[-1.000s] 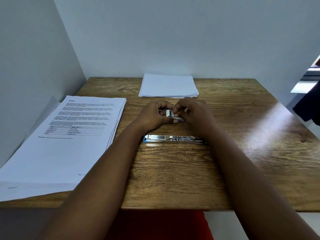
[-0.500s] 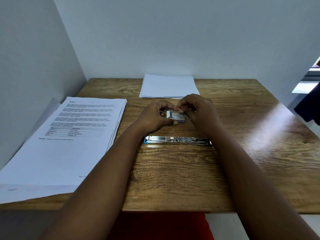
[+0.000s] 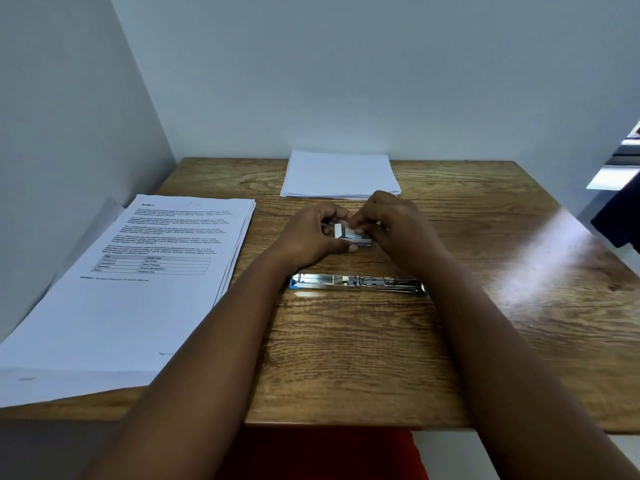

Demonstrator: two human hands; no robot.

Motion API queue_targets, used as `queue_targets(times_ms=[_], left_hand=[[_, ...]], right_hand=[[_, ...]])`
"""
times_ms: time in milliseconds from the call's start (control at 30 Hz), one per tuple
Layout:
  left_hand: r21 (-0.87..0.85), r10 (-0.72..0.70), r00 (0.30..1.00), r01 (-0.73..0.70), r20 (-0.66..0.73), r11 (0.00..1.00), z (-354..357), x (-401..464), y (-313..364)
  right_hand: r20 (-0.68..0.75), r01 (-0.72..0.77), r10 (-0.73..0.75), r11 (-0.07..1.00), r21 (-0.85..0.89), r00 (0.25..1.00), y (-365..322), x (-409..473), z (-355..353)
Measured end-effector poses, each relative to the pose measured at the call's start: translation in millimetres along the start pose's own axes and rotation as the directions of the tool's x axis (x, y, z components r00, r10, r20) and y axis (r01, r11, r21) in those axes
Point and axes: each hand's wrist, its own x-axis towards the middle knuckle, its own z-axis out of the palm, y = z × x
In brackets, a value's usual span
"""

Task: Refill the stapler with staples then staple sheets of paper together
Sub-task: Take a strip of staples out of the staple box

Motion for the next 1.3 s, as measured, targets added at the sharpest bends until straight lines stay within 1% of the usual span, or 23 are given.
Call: queue_targets(times_ms=[167, 367, 467, 667, 767, 833, 900, 933, 1000, 1067, 1133, 1200, 1267, 1300], left_hand=[[-0.002, 0.005, 1.0, -0.005, -0.002, 1.0, 0.7, 1.0, -0.1], [0.007, 0.001, 1.0, -0.001, 0.0, 1.0, 0.4, 1.6, -0.8], [0.005, 0.001, 1.0, -0.001, -0.002, 1.0, 0.8, 1.7, -1.4], [0.004, 0.005, 1.0, -0.005, -0.008, 1.0, 1.0, 1.8, -2.8], [0.016, -0.005, 1.0, 0.006, -0.013, 1.0, 1.3, 2.4, -3.5], [0.016, -0.007, 1.0, 0.007, -0.017, 1.0, 1.3, 3.0, -4.1], [0.028, -0.008, 1.0, 0.008, -0.015, 1.0, 0.7, 3.3, -4.6], [0.033, -0.009, 1.0, 0.009, -0.014, 0.999, 0.3, 3.5, -5.0], [0.035, -0.013, 1.0, 0.013, -0.01, 0.999, -0.2, 3.2, -4.9], [0.037, -0.018, 1.0, 0.018, -0.005, 0.999, -0.4, 2.9, -4.3], [0.035, -0.019, 1.0, 0.019, -0.006, 0.999, 0.2, 2.6, -4.0], [0.037, -0.013, 1.0, 0.014, -0.008, 0.999, 0.4, 2.8, -4.1], [0.047, -0.002, 1.0, 0.003, -0.01, 0.999, -0.2, 3.4, -4.4], [0.049, 0.001, 1.0, 0.0, -0.011, 0.999, -0.3, 3.6, -4.4]], right_hand=[[0.07, 0.0, 0.005, 0.997, -0.072, 0.998, -1.2, 3.8, 1.3], [0.104, 0.003, 0.014, 0.986, -0.165, 0.994, -7.1, 6.5, 2.1], [0.113, 0.004, 0.016, 0.984, -0.18, 0.994, -8.3, 7.1, 3.8], [0.086, -0.067, 0.075, 0.993, -0.097, 0.993, -4.0, 4.8, 7.8], [-0.006, -0.131, 0.131, 0.991, 0.009, 0.991, 0.1, 4.2, 9.1], [-0.086, -0.219, 0.231, 0.966, 0.136, 0.969, 2.1, 4.5, 7.9], [-0.122, -0.311, 0.366, 0.893, 0.324, 0.923, 4.0, 5.1, 4.9], [-0.117, -0.341, 0.428, 0.833, 0.435, 0.896, 4.4, 4.9, 3.0], [-0.072, -0.373, 0.532, 0.677, 0.634, 0.844, 5.3, 3.9, -1.4], [0.018, -0.413, 0.618, 0.502, 0.76, 0.786, 7.8, 2.6, -4.9], [0.143, -0.465, 0.679, 0.319, 0.826, 0.72, 10.4, 2.7, -7.0], [0.263, -0.503, 0.73, 0.127, 0.855, 0.631, 11.5, 4.1, -9.8], [0.35, -0.496, 0.76, -0.042, 0.867, 0.547, 12.4, 4.3, -13.3], [0.378, -0.479, 0.764, -0.103, 0.872, 0.523, 12.7, 4.3, -15.3]])
